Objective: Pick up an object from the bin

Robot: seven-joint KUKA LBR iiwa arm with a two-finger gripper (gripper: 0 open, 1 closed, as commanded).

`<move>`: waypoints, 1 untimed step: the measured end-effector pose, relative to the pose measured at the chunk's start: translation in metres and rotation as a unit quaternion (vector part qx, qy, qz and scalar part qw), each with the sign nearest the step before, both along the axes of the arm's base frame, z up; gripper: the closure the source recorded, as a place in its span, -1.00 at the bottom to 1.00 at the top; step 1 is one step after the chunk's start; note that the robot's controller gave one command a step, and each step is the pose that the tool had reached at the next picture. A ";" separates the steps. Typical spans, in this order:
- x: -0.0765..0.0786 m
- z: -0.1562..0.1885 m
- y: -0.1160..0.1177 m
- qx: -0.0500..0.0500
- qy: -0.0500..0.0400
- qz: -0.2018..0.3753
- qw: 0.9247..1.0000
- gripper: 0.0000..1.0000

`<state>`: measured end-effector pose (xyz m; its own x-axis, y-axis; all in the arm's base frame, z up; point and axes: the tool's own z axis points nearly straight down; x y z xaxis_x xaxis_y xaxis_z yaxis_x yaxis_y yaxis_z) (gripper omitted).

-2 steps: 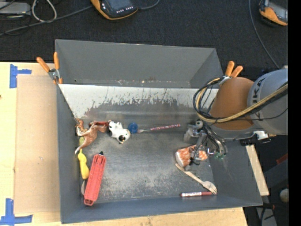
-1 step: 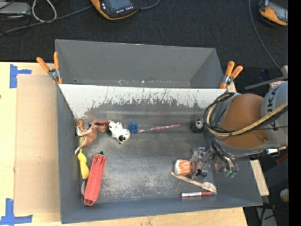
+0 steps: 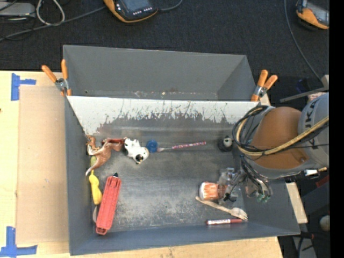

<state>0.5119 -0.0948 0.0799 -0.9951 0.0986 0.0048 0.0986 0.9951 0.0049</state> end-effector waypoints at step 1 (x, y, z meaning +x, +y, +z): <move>0.001 0.069 -0.004 0.001 0.002 -0.009 1.000 1.00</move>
Offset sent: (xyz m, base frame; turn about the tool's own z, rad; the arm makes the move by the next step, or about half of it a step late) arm 0.0110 0.0008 0.1503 -0.0592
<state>0.5129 -0.0987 0.1488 -0.9932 0.1157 0.0094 0.1158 0.9933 0.0059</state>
